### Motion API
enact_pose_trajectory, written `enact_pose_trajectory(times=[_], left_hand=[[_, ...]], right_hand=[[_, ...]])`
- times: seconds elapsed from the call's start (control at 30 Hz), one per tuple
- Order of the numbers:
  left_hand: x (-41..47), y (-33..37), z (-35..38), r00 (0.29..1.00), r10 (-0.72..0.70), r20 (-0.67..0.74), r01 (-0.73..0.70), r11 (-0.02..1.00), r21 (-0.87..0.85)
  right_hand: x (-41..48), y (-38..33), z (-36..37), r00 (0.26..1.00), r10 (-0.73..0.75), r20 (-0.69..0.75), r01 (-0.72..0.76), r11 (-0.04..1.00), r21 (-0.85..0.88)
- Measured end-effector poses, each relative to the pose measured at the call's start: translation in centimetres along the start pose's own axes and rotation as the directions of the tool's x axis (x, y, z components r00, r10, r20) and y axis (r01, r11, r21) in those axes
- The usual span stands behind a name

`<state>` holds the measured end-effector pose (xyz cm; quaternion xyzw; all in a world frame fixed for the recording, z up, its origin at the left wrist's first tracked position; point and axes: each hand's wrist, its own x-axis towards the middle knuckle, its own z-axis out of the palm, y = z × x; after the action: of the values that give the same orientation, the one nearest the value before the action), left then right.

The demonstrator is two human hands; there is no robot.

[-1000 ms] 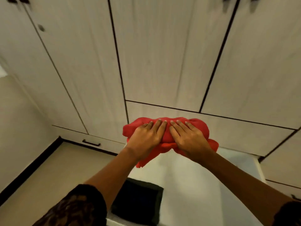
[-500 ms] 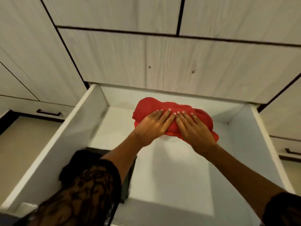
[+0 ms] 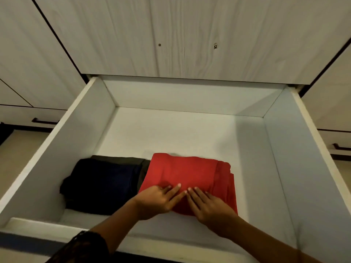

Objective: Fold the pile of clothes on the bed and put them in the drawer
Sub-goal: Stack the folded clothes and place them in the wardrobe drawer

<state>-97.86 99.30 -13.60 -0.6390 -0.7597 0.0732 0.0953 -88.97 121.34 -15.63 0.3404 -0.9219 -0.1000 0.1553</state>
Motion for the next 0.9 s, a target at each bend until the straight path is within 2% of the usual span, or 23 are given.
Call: enact_pose_trajectory(times=[0.17, 0.3, 0.37, 0.43, 0.5, 0.6, 0.7, 0.77, 0.8, 0.9], left_hand=[[-0.4, 0.5, -1.8, 0.986, 0.111, 0.125, -0.108, 0.994, -0.03], [-0.7, 0.1, -4.5, 0.977, 0.079, 0.196, -0.071, 0.996, -0.048], [-1.0, -0.8, -6.6, 0.975, 0.009, 0.221, -0.007, 1.0, -0.01], [-0.9, -2.3, -9.3, 0.976, -0.073, 0.204, 0.072, 0.997, 0.012], [-0.6, -4.2, -13.2, 0.964, -0.208, 0.164, 0.204, 0.978, 0.038], [-0.6, -7.8, -20.5, 0.902, -0.425, 0.075, 0.422, 0.905, 0.056], [-2.2, -11.7, -28.4, 0.828, -0.561, 0.001, 0.557, 0.822, 0.123], [-3.8, -13.6, -33.1, 0.781, -0.619, -0.084, 0.625, 0.769, 0.133], [-5.6, -14.7, -36.6, 0.745, -0.657, -0.116, 0.667, 0.738, 0.103], [-10.0, -16.6, -44.0, 0.618, -0.782, -0.083, 0.786, 0.61, 0.104]], right_hand=[[0.1, -0.6, -0.1, 0.994, -0.111, -0.018, 0.11, 0.992, -0.065], [-0.1, 0.2, -2.7, 0.973, -0.225, 0.04, 0.221, 0.97, 0.097], [0.3, 1.6, -4.5, 0.984, -0.159, 0.085, 0.141, 0.971, 0.194], [1.3, 3.6, -6.7, 0.994, 0.019, 0.108, -0.043, 0.973, 0.225], [3.3, 5.6, -9.8, 0.984, 0.131, 0.12, -0.154, 0.965, 0.211], [8.2, 8.9, -15.9, 0.984, 0.168, 0.059, -0.174, 0.977, 0.121], [14.1, 11.4, -23.2, 0.994, 0.104, 0.021, -0.106, 0.988, 0.116], [17.8, 12.5, -27.8, 0.993, 0.104, -0.057, -0.099, 0.992, 0.081], [20.4, 12.9, -31.1, 0.991, 0.084, -0.1, -0.075, 0.993, 0.088], [26.2, 12.7, -37.9, 0.97, 0.057, -0.238, -0.037, 0.995, 0.089]])
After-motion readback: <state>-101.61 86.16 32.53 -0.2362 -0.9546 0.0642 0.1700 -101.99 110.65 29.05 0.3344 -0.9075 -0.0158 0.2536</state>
